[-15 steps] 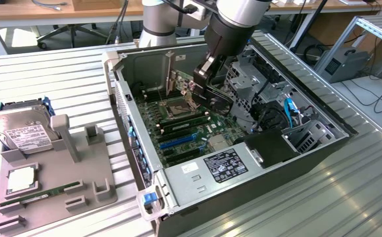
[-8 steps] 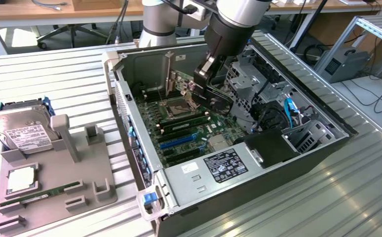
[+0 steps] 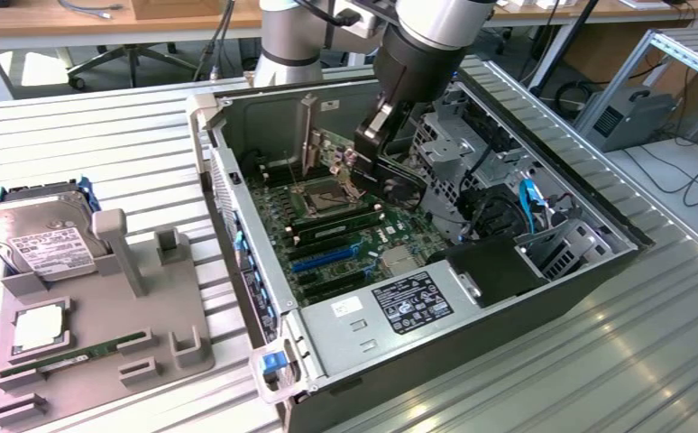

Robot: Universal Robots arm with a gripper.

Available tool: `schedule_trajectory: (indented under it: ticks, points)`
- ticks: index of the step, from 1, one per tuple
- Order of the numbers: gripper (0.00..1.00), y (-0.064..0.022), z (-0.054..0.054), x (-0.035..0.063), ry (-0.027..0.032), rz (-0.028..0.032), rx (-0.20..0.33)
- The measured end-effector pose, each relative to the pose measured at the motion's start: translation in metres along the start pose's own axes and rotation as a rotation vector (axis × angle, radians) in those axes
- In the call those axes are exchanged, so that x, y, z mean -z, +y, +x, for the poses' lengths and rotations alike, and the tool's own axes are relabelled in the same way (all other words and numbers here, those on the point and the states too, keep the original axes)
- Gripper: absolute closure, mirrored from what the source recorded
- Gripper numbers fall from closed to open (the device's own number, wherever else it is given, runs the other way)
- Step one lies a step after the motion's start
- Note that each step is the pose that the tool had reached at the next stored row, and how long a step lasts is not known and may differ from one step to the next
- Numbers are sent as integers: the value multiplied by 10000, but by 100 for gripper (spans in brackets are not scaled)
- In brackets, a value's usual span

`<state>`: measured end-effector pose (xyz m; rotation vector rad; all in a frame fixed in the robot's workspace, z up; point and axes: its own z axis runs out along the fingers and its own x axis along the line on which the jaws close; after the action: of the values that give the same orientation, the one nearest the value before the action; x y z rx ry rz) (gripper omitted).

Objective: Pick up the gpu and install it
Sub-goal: 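Insert the gpu into the slot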

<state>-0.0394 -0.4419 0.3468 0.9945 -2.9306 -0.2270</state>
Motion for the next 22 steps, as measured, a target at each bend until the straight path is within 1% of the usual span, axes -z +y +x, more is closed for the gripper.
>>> schedule_trajectory:
  ticks: [22]
  points:
    - [73, 0, 0, 0, 55, -4, 362]
